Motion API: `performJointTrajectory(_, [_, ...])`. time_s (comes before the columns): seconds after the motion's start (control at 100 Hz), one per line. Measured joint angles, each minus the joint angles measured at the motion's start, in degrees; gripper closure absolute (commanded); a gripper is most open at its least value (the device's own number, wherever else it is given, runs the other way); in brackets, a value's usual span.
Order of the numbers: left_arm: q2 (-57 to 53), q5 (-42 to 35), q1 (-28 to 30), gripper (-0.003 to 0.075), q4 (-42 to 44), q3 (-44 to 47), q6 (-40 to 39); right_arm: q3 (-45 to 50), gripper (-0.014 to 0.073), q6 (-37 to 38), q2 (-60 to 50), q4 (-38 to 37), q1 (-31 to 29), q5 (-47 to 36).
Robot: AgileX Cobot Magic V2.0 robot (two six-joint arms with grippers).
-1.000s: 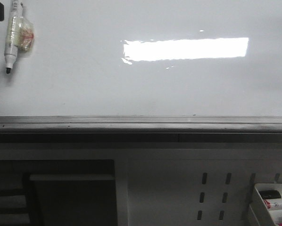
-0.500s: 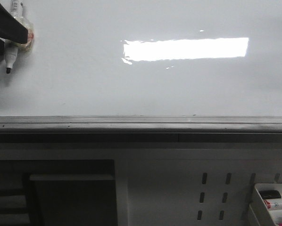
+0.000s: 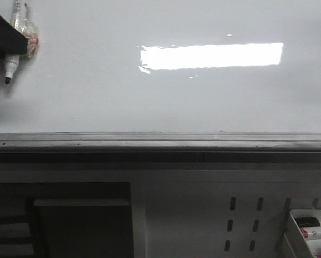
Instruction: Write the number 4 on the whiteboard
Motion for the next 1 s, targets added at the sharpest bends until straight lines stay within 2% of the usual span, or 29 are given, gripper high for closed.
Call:
performJointTrajectory(0.05, [0.0,0.0,0.0,0.0741,0.0,0.0,0.1,0.0,0.0147,0.0,0.0,0.0,0.0,0.0])
performJointTrajectory(0.33, [0.1,1.5,0.1,0.0741,-0.1,0.0,2.8,0.0,0.0147,0.0,0.2,0.0,0.0,0.3])
performJointTrajectory(0.5, [0.1,9.4,0.1,0.0741,0.0,0.0,7.8,-0.6,0.0147,-1.2,0.3,0.8,0.0,2.7])
performJointTrajectory(0.63, [0.1,16.3,-1.1,0.0741,0.9,0.0,13.0,-3.2,0.0147,-9.3,1.9,7.2,0.0,8.0])
performJointTrajectory(0.83, [-0.1,18.4,-10.4,0.0741,4.2,-0.1,17.5,-9.5,0.0147,-23.9,9.2,20.8,0.0,19.7])
performJointTrajectory(1.0, [-0.8,10.7,-21.3,0.0741,10.3,-0.9,18.2,-15.5,0.0147,-29.0,17.5,27.1,0.0,29.1])
